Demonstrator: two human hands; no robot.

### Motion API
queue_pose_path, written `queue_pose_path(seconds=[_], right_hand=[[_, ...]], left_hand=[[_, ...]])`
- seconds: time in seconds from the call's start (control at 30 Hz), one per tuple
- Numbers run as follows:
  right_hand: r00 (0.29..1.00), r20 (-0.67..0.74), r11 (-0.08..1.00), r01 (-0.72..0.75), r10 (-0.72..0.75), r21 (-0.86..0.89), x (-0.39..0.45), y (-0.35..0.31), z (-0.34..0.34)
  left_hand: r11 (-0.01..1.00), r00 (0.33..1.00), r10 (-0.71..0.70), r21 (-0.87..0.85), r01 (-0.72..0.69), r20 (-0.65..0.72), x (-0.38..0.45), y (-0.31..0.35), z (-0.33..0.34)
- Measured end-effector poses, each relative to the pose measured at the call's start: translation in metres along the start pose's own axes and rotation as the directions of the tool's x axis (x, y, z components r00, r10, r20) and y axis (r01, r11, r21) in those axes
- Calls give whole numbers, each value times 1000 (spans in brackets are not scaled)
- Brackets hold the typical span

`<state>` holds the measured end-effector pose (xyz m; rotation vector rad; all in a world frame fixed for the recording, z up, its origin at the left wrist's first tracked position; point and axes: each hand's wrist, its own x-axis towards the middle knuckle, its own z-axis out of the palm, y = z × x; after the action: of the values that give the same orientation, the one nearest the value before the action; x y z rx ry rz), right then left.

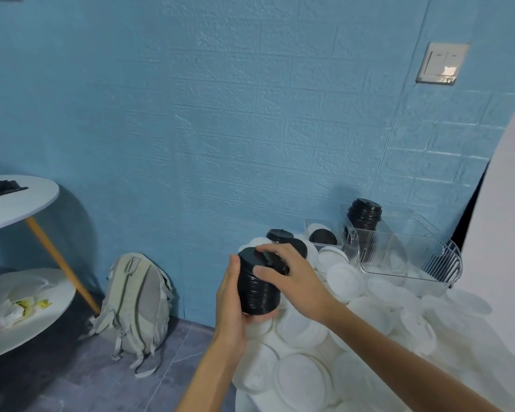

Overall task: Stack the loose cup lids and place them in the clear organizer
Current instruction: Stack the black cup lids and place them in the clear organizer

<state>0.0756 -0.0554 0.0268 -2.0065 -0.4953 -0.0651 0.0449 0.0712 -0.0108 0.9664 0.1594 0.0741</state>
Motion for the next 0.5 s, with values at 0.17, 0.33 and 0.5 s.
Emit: queue_pose_path(seconds=[0.17, 0.33, 0.5], right_hand=[[999, 6, 993, -33, 33, 116, -8, 4, 0], [985, -20, 897, -146, 170, 417, -12, 3, 2], [954, -92, 768, -170, 284, 617, -12, -3, 7]], left_hand=[[998, 999, 34, 50, -33, -33, -7, -4, 7], [993, 994, 105, 46, -104, -6, -12, -8, 13], [984, 987, 160, 71, -161, 14, -11, -9, 17]])
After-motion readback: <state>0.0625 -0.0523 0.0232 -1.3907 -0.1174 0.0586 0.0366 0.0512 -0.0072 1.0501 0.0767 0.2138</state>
